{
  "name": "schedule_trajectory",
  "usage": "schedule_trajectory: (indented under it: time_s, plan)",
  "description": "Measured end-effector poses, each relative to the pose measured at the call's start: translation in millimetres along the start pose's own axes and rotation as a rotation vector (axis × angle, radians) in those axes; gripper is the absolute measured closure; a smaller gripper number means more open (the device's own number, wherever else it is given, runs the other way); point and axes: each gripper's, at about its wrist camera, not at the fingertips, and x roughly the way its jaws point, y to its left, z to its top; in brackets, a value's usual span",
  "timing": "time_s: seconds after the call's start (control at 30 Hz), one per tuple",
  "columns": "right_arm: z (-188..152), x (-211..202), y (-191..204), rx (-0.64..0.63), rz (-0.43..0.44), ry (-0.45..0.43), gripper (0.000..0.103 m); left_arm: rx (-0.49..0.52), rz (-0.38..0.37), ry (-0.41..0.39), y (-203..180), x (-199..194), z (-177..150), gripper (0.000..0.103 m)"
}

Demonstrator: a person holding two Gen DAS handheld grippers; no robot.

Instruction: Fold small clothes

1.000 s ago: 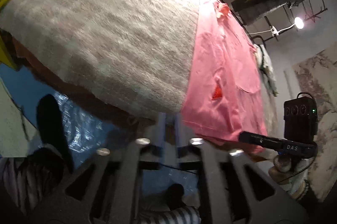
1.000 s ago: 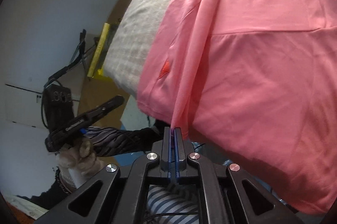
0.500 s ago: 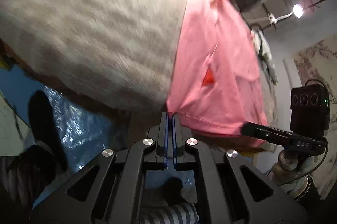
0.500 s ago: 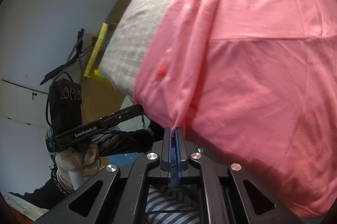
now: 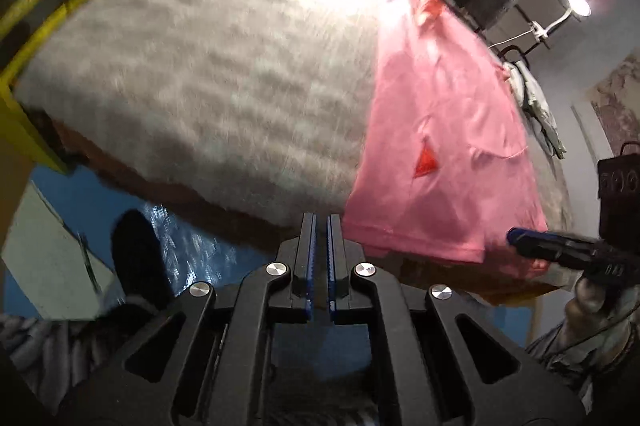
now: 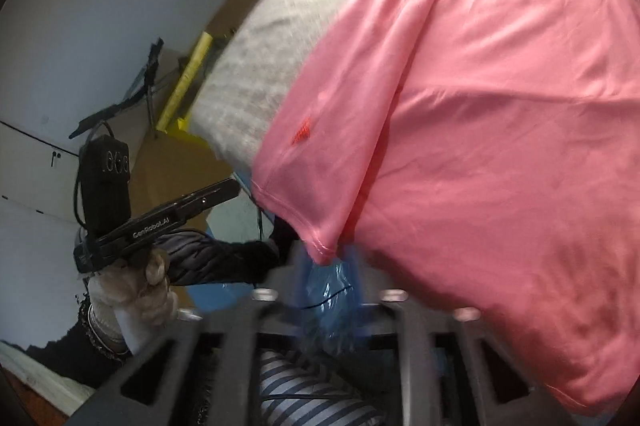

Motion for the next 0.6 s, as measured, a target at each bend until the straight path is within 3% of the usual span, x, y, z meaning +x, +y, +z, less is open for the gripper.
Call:
schedule_trajectory:
  time_s: [0.1,0.23,0.43,0.6]
  plan:
    - [-6.1,-36.6,-4.4,-0.02,-0.027,-0.095,0.073,0.107,0.01,-0.072,-22.3,-13.0,-2.0,0.102]
    - [-16.6,-84.3,-9.8,-0.006,-0.098,-0.231,0.067,0.245,-0.039,-0.119,-62.8,-16.8,-7.5,0.102]
    - [-50.4,-157.8,-31.9,0.084,-0.196,-0.392,0.067,0.359,-0.13,-0.075,-120.7,-2.0,-18.9,0.102]
    - [-82.7,-197.6,-45.6,0.168,-0.243,-0.483,0.067,0.476,-0.256,-0.016,-186.1,17.6,-39.7,0.102]
